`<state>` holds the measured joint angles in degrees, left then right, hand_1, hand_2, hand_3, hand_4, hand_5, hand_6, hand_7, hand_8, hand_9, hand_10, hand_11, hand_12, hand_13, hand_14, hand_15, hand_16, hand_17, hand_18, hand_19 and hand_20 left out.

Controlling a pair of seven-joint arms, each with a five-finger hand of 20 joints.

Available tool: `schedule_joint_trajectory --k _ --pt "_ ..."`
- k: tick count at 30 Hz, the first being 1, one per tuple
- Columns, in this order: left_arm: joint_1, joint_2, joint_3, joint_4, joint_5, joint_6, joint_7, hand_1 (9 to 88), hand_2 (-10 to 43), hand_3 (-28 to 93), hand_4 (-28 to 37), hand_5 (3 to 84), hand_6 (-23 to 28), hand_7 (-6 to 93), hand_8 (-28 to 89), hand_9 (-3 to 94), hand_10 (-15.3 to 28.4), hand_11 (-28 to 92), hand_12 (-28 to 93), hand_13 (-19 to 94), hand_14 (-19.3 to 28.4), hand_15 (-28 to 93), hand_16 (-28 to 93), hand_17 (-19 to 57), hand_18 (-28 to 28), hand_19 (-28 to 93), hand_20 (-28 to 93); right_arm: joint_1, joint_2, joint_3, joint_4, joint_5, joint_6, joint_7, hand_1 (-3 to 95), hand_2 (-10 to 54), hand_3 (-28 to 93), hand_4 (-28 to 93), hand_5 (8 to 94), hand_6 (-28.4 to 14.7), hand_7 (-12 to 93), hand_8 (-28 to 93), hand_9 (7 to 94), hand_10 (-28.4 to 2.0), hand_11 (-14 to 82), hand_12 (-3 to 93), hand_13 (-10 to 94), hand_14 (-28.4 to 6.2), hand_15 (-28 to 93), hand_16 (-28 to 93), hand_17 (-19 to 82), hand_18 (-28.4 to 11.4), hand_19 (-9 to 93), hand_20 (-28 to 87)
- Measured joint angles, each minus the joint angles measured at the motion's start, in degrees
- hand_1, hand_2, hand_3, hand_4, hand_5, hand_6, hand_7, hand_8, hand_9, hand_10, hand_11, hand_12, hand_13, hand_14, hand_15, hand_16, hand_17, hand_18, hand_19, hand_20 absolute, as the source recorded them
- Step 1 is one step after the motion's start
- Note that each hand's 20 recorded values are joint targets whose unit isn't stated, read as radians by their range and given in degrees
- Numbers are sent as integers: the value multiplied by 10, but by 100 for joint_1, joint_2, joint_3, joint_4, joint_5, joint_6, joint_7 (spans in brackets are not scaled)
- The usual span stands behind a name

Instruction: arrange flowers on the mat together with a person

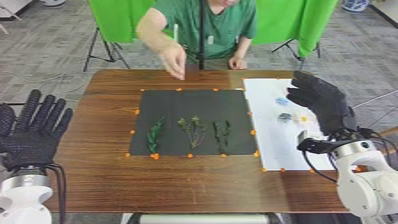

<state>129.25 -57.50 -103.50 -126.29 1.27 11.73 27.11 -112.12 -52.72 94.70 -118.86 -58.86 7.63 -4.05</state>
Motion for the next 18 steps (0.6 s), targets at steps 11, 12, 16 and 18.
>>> schedule_joint_trajectory --k 11,12,16,18 --pt "15 0 -23 -10 6 -1 5 220 155 728 -283 419 69 101 -89 350 137 165 88 253 126 239 -60 -43 123 279 110 88 214 -36 -24 -3076 36 1164 243 37 741 -203 394 -40 121 -76 358 -160 32 171 290 -143 65 265 107 -159 414 159" --pt "15 1 -23 -10 10 -2 4 220 156 728 -283 418 69 100 -90 349 137 164 88 253 125 238 -60 -43 123 279 110 116 269 -82 -24 -3259 50 1293 256 21 748 -205 389 -37 129 -79 356 -160 33 171 286 -143 72 265 108 -156 431 165" --pt "15 4 -23 -10 58 -8 -10 220 157 724 -283 416 69 96 -89 346 137 159 86 249 125 232 -61 -42 122 275 108 330 617 -500 9 -4029 80 1997 298 -21 766 -214 391 -34 151 -92 361 -160 42 168 287 -132 105 249 129 -132 447 161" --pt "15 9 -23 -10 126 -7 -37 220 158 723 -283 415 68 95 -88 345 137 157 85 246 124 230 -62 -42 121 273 107 556 845 -911 155 -4651 138 2350 311 -43 776 -222 387 -33 159 -97 359 -159 46 167 284 -128 125 234 131 -126 449 156"
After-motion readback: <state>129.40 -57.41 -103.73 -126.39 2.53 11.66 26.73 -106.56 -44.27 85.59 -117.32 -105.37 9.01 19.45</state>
